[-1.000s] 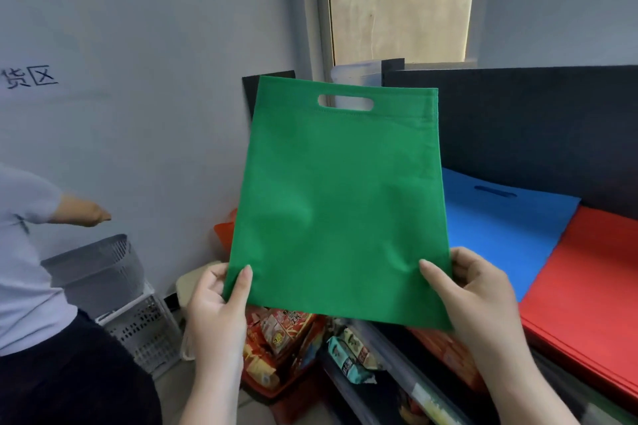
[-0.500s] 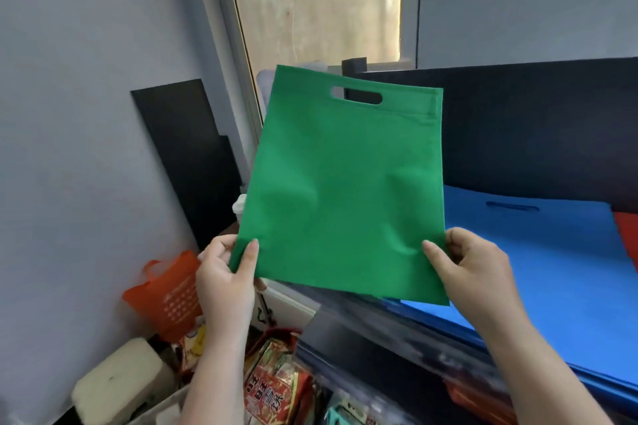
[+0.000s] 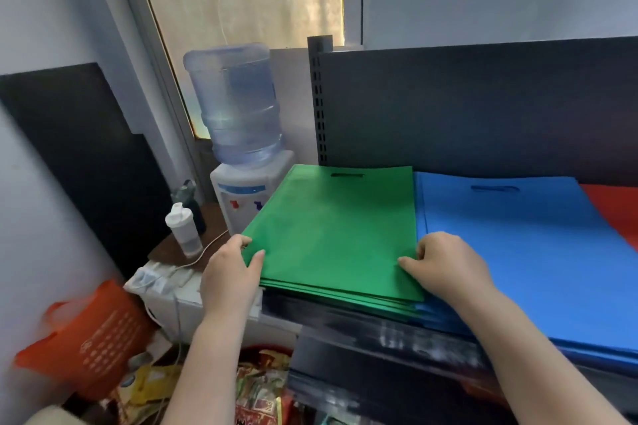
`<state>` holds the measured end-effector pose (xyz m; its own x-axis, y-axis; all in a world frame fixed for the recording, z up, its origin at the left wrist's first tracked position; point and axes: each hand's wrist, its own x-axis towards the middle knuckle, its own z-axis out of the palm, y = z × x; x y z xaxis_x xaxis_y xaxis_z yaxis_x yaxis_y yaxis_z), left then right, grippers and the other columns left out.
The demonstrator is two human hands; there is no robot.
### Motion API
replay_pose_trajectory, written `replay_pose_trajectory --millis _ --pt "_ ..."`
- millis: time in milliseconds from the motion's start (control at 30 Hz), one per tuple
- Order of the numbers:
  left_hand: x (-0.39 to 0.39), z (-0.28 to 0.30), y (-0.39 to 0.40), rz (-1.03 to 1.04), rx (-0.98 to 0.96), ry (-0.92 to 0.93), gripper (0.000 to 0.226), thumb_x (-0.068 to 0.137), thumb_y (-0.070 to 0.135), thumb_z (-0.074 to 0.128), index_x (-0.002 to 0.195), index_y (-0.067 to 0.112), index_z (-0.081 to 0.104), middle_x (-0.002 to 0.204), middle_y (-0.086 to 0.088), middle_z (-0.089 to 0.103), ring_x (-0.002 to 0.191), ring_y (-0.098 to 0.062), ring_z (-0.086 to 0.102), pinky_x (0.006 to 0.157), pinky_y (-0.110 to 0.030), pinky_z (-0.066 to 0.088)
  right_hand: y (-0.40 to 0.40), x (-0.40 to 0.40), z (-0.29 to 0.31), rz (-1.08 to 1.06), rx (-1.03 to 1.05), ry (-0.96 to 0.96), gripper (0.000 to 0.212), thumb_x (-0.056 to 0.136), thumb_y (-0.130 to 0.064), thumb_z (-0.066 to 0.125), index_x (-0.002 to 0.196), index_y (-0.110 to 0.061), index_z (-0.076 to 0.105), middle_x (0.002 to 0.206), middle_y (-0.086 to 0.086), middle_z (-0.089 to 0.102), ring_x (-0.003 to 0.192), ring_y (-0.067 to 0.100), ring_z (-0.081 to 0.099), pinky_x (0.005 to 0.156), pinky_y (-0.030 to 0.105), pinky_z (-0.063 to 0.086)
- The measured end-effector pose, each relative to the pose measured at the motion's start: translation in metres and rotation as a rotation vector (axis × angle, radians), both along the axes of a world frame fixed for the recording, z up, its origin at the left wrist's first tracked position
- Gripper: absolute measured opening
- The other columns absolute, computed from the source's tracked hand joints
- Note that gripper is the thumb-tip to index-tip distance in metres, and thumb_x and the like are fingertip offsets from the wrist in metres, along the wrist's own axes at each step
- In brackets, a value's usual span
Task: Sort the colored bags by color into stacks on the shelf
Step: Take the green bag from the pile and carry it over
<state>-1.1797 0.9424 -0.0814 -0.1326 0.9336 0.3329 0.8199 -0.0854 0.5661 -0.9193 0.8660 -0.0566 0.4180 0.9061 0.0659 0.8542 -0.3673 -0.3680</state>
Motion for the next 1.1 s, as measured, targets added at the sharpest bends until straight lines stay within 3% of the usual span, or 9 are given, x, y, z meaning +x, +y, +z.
replay_pose_trajectory --millis 100,200,333,500,700,1100 --pt "0.0 0.002 0.001 0.01 0.01 0.165 0.036 0.088 0.031 0.064 0.117 0.011 0.061 0.115 -0.008 0.061 0.107 -0.027 0.052 0.083 -0.037 0.042 0.001 0.0 0.001 0.012 -0.014 -0.008 0.048 0.086 -0.042 0.063 0.058 -0.013 0.038 0.056 0.0 0.039 0.054 0.018 0.038 0.048 0.025 0.028" --pt "0.008 0.014 0.0 0.013 0.073 0.292 0.04 0.087 0.036 0.064 0.12 0.013 0.06 0.117 -0.007 0.06 0.108 -0.028 0.052 0.086 -0.04 0.039 -0.003 0.004 0.011 0.036 0.022 -0.045 0.045 0.085 -0.046 0.063 0.064 -0.014 0.039 0.065 -0.001 0.045 0.062 0.018 0.042 0.049 0.026 0.029" --pt "0.044 0.04 -0.004 -0.139 0.109 0.272 0.039 0.09 0.039 0.057 0.122 0.016 0.057 0.122 -0.004 0.059 0.113 -0.025 0.052 0.09 -0.039 0.035 -0.021 0.025 0.034 0.043 0.182 -0.136 0.036 0.088 -0.048 0.057 0.069 -0.022 0.039 0.071 -0.01 0.045 0.072 0.016 0.043 0.049 0.025 0.025" --pt "0.118 0.082 -0.02 -0.364 0.204 0.285 0.043 0.092 0.04 0.054 0.128 0.017 0.053 0.127 -0.003 0.058 0.116 -0.024 0.052 0.092 -0.036 0.035 -0.062 0.081 0.071 0.013 0.262 -0.239 0.027 0.091 -0.048 0.054 0.095 -0.021 0.049 0.093 -0.007 0.049 0.092 0.016 0.05 0.065 0.028 0.034" --pt "0.234 0.129 -0.064 -0.625 0.292 0.331 0.048 0.093 0.042 0.05 0.135 0.019 0.046 0.134 0.0 0.053 0.121 -0.023 0.05 0.095 -0.035 0.037 -0.146 0.159 0.11 -0.09 0.239 -0.384 0.053 0.091 -0.046 0.053 0.136 -0.02 0.04 0.125 0.0 0.05 0.118 0.023 0.048 0.088 0.034 0.044" --pt "0.466 0.138 -0.229 -0.961 0.399 0.544 0.048 0.095 0.045 0.045 0.133 0.017 0.044 0.133 -0.001 0.051 0.123 -0.024 0.045 0.094 -0.037 0.034 -0.358 0.301 0.123 -0.435 0.008 -0.562 0.065 0.093 -0.054 0.044 0.147 -0.023 0.027 0.141 0.0 0.043 0.128 0.023 0.042 0.093 0.037 0.04"
